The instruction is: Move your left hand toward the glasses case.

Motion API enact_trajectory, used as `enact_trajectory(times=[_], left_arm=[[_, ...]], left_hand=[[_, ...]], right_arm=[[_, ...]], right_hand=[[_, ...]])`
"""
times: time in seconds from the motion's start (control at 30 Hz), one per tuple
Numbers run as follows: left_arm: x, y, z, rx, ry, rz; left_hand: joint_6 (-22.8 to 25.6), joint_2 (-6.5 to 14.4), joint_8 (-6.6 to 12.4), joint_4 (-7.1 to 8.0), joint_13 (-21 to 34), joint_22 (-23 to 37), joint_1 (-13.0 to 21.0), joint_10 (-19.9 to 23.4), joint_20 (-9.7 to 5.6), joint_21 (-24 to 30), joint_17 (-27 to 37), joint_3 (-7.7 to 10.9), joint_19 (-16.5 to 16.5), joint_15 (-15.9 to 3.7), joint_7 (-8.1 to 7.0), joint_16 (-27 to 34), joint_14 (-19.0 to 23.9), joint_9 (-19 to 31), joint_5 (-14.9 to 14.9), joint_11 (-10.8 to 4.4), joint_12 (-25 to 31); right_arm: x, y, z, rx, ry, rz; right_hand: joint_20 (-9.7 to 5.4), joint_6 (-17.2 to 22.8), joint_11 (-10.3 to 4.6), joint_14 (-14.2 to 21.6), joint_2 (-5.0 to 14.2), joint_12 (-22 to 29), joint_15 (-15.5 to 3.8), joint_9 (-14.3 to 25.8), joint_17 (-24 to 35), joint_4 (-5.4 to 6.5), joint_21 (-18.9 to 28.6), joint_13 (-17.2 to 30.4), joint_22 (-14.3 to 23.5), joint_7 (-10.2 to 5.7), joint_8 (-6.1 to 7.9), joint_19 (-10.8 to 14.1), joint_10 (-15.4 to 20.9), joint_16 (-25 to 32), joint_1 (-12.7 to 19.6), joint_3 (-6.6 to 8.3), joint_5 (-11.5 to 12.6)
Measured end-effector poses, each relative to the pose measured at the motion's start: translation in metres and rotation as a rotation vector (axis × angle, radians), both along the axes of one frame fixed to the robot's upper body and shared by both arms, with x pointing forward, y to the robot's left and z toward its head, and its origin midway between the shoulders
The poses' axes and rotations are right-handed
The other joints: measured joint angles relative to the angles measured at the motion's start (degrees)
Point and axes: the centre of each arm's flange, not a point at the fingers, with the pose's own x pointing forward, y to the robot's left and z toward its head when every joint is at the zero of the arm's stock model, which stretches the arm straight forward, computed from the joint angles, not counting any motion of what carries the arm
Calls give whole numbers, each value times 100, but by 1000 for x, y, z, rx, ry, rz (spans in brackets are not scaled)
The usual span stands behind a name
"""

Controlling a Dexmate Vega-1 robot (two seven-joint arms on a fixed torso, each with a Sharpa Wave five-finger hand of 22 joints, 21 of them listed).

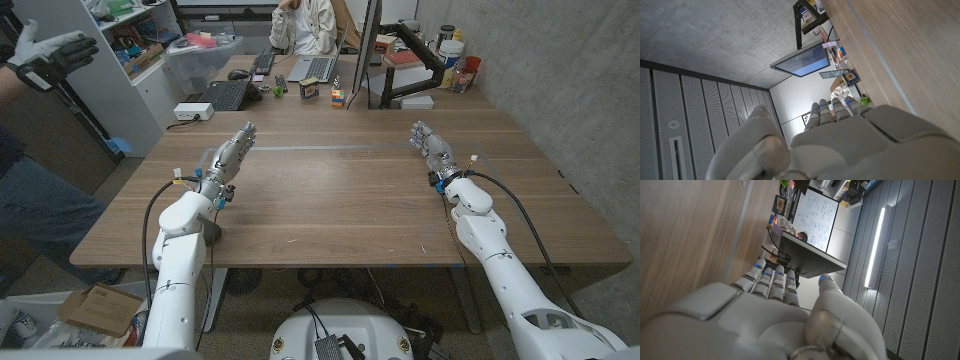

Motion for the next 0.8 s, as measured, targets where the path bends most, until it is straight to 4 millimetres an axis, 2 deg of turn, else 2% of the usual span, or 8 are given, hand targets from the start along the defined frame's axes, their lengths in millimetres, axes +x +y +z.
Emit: enact_trajectory(times=[0.8], left_arm=[[-13,5,-5,40,7,8]], left_hand=[[21,-8,0,0,0,0,53,10,53,0,0,0,-7,0,-21,0,0,0,0,-10,0]], right_arm=[[-4,-1,1,-3,-12,-5]], right_hand=[[21,32,0,0,0,0,0,0,0,0,-57,0,0,-32,0,20,0,0,0,0,0]])
